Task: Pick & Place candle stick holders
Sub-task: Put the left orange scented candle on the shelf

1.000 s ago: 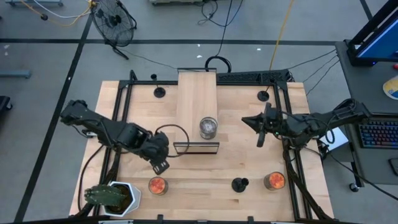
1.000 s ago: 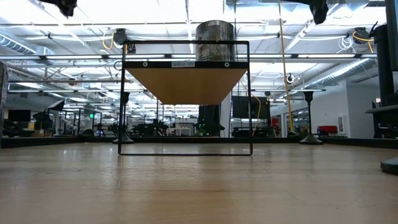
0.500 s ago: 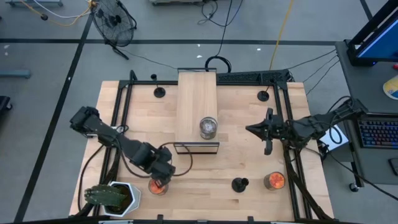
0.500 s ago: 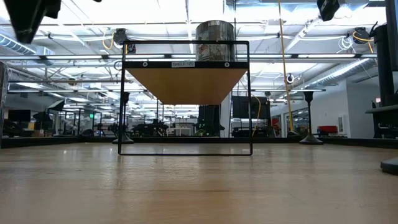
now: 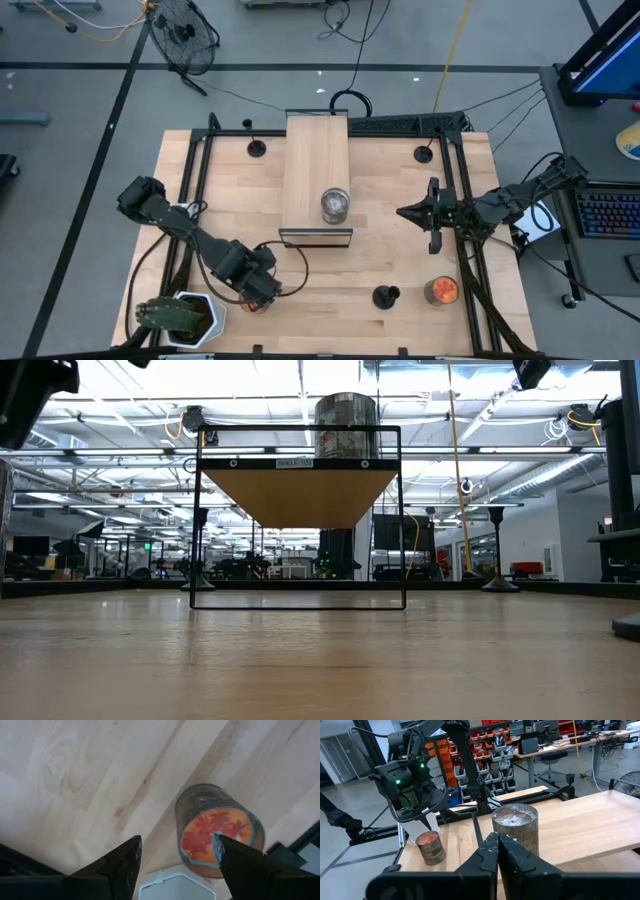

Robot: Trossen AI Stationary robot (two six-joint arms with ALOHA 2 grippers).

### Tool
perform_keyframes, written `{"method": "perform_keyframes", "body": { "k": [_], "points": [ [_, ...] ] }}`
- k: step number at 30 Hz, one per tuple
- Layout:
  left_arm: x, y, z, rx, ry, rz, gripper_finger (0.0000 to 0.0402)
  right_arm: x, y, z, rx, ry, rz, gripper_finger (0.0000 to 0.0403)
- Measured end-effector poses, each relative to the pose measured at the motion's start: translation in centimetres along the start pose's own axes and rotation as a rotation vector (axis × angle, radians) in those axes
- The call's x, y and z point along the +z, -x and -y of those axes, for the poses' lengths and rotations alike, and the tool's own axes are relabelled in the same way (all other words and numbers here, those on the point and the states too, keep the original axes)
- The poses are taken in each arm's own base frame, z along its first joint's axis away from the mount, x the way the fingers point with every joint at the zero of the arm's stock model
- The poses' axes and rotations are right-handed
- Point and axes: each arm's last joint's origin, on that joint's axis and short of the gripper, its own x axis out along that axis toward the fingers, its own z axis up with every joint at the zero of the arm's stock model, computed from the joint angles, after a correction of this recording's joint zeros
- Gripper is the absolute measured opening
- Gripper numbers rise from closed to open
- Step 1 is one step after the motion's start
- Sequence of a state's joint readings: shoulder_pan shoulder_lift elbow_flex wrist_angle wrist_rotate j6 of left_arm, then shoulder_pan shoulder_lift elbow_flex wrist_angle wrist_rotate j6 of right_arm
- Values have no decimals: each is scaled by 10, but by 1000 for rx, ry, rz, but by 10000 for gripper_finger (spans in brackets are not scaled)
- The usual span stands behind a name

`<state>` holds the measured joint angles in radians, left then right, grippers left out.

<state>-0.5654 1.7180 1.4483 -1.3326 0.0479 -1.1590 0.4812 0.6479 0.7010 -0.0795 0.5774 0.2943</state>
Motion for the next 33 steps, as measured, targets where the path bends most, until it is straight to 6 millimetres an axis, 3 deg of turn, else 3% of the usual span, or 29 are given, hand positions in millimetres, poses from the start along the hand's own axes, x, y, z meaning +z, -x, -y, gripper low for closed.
{"method": "perform_keyframes", "body": {
  "k": [12,25,28,33],
  "points": [
    [-4,-36,-3,7,32,-37,255,0,0,0,1,2,0,1],
    [-5,-56,-2,-73,-1,-77,252,0,0,0,1,-1,0,1],
    [-5,-56,-1,-94,-9,-86,227,0,0,0,1,-1,0,1],
    [-5,-57,0,-105,-3,-93,141,0,0,0,0,-1,0,1]
  ]
}}
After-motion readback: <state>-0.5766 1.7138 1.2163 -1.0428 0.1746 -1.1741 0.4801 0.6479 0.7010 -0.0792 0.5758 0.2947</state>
